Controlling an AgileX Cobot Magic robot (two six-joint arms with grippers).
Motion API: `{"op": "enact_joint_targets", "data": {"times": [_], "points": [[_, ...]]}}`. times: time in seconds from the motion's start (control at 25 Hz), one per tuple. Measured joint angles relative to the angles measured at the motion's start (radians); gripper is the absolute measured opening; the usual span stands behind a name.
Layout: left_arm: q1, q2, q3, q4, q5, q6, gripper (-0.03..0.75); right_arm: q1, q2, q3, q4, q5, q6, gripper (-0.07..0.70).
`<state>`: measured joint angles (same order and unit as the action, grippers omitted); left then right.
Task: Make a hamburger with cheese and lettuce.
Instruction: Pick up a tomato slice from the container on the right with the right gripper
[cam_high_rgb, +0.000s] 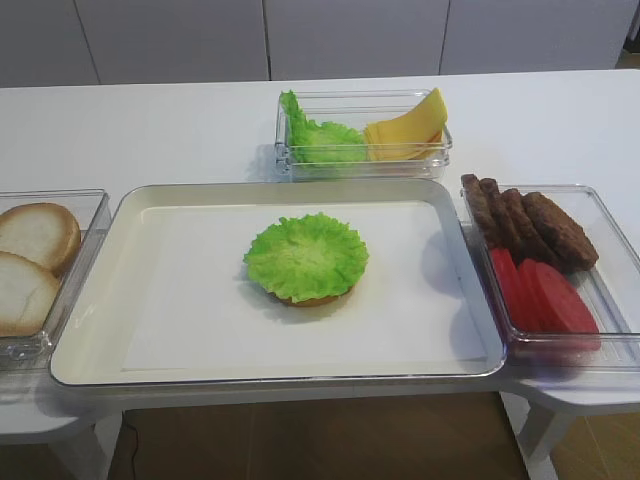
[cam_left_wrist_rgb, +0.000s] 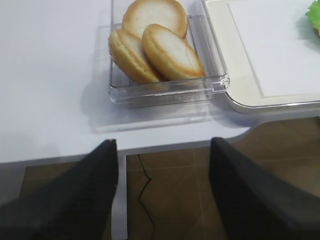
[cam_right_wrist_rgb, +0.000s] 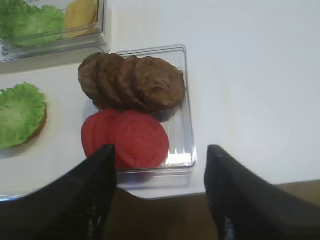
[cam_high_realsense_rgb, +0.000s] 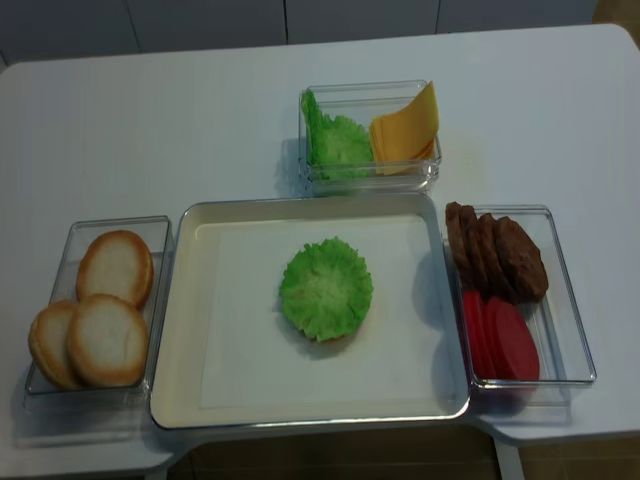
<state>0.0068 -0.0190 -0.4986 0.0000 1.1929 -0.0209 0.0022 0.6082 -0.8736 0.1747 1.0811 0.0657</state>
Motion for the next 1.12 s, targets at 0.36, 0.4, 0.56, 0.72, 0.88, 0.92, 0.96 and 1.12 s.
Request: {"op": "enact_joint_targets", "data": {"times": [0.36, 0.4, 0.56, 0.72, 0.88, 0.92, 0.96, 1.12], "points": [[0.0, 0.0, 0.0, 0.0, 0.0, 0.0, 0.43, 0.0, 0.312, -0.181, 0.087, 0.035, 0.002, 0.387], [0.0, 0.0, 0.0, 0.0, 0.0, 0.0, 0.43, 0.006, 0.331, -0.198, 0.086, 0.037, 0.012, 0.386], [0.0, 0.0, 0.0, 0.0, 0.0, 0.0, 0.43, 0.098, 0.403, -0.242, 0.036, 0.041, 0.079, 0.386], [0.0, 0.0, 0.0, 0.0, 0.0, 0.0, 0.43, 0.256, 0.477, -0.253, -0.052, 0.043, 0.186, 0.384], [0.0, 0.0, 0.0, 0.0, 0.0, 0.0, 0.43, 0.425, 0.568, -0.253, -0.164, 0.043, 0.308, 0.384], [0.0, 0.0, 0.0, 0.0, 0.0, 0.0, 0.43, 0.465, 0.593, -0.253, -0.194, 0.041, 0.335, 0.384], [0.0, 0.0, 0.0, 0.0, 0.0, 0.0, 0.43, 0.503, 0.614, -0.253, -0.221, 0.039, 0.365, 0.384], [0.0, 0.0, 0.0, 0.0, 0.0, 0.0, 0.43, 0.614, 0.721, -0.253, -0.331, 0.031, 0.466, 0.384]]}}
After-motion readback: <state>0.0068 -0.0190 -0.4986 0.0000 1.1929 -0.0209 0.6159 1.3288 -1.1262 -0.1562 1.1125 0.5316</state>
